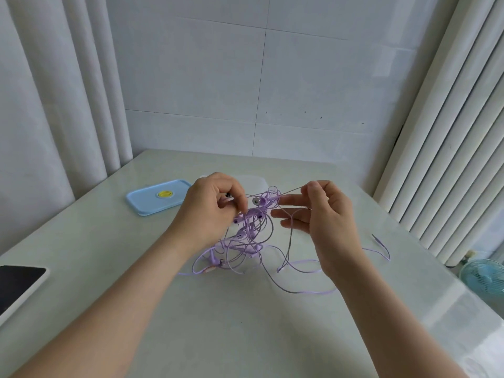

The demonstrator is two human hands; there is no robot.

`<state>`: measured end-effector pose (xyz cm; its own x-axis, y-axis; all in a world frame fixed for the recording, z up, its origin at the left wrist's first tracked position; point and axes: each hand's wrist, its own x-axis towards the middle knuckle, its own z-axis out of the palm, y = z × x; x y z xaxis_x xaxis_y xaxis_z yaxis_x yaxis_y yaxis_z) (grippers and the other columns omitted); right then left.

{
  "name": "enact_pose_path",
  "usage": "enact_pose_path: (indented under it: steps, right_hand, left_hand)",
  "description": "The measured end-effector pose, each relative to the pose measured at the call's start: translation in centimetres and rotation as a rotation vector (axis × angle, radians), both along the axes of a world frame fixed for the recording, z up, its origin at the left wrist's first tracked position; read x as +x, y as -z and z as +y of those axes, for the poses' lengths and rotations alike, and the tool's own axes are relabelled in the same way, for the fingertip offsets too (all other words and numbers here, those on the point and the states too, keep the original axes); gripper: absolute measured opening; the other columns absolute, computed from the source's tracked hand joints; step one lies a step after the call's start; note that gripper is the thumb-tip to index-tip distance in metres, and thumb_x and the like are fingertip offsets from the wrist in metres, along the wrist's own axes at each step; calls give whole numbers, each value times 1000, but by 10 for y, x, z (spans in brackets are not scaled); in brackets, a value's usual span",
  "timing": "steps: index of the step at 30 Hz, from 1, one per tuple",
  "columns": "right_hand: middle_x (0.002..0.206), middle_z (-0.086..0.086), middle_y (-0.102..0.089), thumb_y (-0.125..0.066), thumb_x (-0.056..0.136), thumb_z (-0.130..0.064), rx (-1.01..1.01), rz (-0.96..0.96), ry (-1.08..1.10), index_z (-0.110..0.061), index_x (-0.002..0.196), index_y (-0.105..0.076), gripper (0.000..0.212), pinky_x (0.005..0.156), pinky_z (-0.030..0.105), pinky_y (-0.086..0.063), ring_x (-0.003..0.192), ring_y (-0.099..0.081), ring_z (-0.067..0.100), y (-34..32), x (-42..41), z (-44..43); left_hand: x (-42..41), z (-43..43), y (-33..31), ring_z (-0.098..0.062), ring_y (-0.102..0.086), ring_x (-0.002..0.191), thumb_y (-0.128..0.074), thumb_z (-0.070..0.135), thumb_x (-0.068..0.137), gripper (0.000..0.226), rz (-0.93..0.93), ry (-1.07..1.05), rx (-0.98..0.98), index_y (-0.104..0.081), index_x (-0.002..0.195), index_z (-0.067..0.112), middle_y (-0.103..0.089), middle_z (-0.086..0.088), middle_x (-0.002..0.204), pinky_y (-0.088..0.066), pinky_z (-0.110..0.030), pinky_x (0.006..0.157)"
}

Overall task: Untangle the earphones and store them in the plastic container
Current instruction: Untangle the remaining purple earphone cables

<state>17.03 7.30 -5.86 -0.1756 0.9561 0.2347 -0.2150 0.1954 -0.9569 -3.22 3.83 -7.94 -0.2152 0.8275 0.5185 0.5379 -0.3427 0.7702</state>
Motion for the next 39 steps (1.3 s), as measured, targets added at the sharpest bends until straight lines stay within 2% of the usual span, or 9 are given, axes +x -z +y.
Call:
enact_pose_path:
  steps: [6,8,13,16,21,26,29,33,39]
  right_hand:
    - [85,24,-75,-39,101,-4,30,-21,-52,-3,85,-56,24,61,38,-56,72,-74,42,-3,2,-3]
    - [86,26,-75,-38,99,-2,33,-26,-82,-4,83,-56,25,61,38,-57,73,-74,41,-4,2,-4]
    - [84,30,-74,-37,94,0,54,-42,-113,-4,76,-57,27,62,38,-57,72,-73,44,-3,5,-3]
    - [82,31,-73,-38,89,0,69,-50,-121,-4,72,-57,25,57,36,-53,67,-69,41,0,6,0]
    - [71,26,-67,-31,83,7,68,-125,-89,-8,66,-51,30,52,29,-27,53,-42,24,2,7,3]
    - [57,1,-40,-40,85,-11,51,-285,-37,-15,65,-56,26,51,27,-24,53,-28,17,3,9,5]
    - [63,1,-34,-57,84,-32,126,-372,-54,-17,69,-67,23,55,27,-24,59,-28,19,2,11,5]
    - [65,9,-34,-76,96,-33,285,-352,-77,-15,82,-78,22,55,32,-19,64,-24,29,5,9,3]
    - [45,-10,-34,-72,101,-23,372,-429,-18,-15,91,-78,14,45,15,-24,42,-25,9,9,12,10]
  left_hand:
    - [17,-9,-6,-13,-49,65,-76,39,87,5,-1,3,-62,-80,88,35,-60,13,113,-42,-12,67]
    - [19,-8,-4,-9,-50,70,-82,52,85,15,48,-2,-68,-79,85,37,-58,15,113,-41,-11,69]
    - [17,-5,-4,-6,-46,65,-83,43,85,9,70,-18,-98,-80,84,36,-59,16,117,-39,-11,66]
    - [17,-7,-4,-6,-45,68,-85,57,76,23,71,47,-134,-82,90,38,-58,19,120,-39,-10,66]
    - [20,-7,-2,-1,-48,77,-88,53,75,20,88,108,-175,-82,91,42,-59,21,121,-37,-6,70]
    - [19,-5,-1,-8,-51,80,-87,34,85,10,-34,140,-161,-79,89,33,-67,13,115,-44,-22,80]
    - [17,-4,-2,-9,-51,81,-82,40,76,15,-95,153,-161,-79,89,33,-69,11,115,-46,-28,82]
    - [16,-3,-1,-20,-52,81,-81,43,74,19,-85,153,-132,-80,89,30,-69,8,114,-46,-32,78]
    - [16,-3,-3,-43,-60,101,-79,50,70,32,-116,162,-137,-81,90,25,-71,2,110,-51,-61,98]
